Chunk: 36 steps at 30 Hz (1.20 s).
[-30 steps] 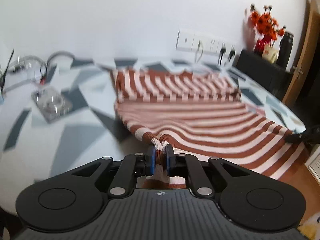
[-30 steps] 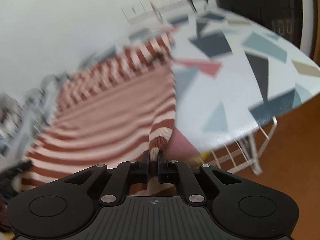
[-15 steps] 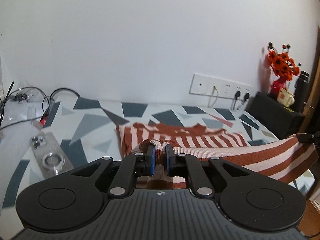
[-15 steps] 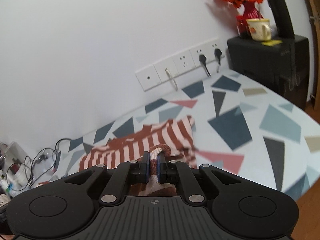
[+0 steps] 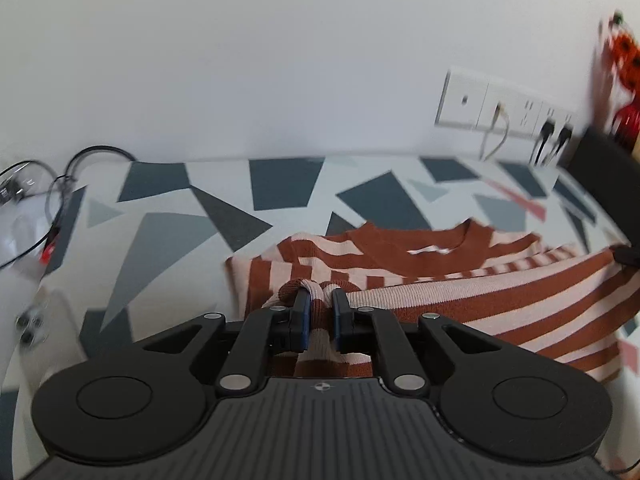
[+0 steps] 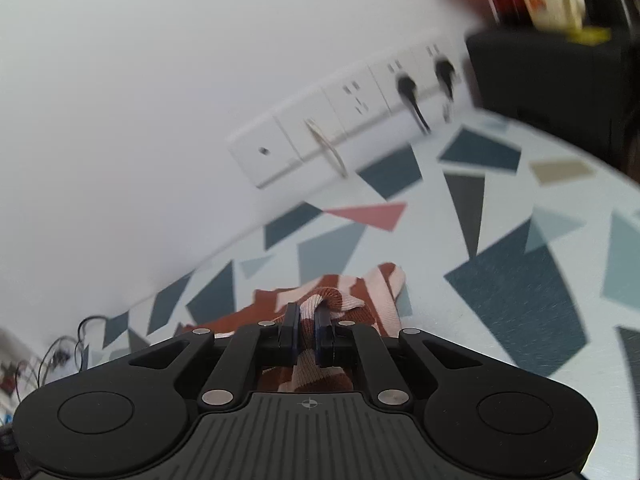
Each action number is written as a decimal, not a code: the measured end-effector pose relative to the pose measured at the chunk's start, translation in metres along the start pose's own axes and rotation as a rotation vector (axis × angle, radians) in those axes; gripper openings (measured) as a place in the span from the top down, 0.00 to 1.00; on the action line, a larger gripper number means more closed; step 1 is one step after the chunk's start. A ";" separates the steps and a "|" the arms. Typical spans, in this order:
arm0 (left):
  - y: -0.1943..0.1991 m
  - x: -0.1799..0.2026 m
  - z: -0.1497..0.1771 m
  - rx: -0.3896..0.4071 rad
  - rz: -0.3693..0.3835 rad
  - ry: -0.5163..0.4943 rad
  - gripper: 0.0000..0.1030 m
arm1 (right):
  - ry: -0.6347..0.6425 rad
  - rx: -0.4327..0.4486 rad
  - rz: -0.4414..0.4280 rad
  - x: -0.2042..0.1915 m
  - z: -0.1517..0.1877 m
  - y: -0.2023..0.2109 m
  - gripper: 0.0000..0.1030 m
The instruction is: Fold clothes
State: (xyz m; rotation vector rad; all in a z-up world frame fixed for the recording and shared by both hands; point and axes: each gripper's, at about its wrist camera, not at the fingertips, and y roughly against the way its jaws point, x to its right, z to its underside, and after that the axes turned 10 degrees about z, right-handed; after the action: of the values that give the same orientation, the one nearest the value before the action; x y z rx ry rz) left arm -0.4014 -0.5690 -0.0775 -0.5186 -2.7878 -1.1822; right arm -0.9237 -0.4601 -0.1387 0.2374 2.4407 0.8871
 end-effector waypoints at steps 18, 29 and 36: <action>0.035 -0.031 0.037 -0.153 0.155 0.131 0.53 | -0.140 -0.001 -0.037 0.020 -0.009 -0.021 0.41; 0.015 -0.018 0.052 -0.146 0.241 0.320 0.56 | -0.002 -0.172 -0.097 0.007 0.036 -0.010 0.56; -0.001 -0.037 0.045 -0.124 0.219 0.489 0.57 | -0.198 -0.225 -0.093 0.025 0.037 -0.041 0.68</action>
State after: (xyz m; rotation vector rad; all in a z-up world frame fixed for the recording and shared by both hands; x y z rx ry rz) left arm -0.3641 -0.5483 -0.1166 -0.4538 -2.2017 -1.2383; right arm -0.9244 -0.4634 -0.1991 0.1219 2.1327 1.0352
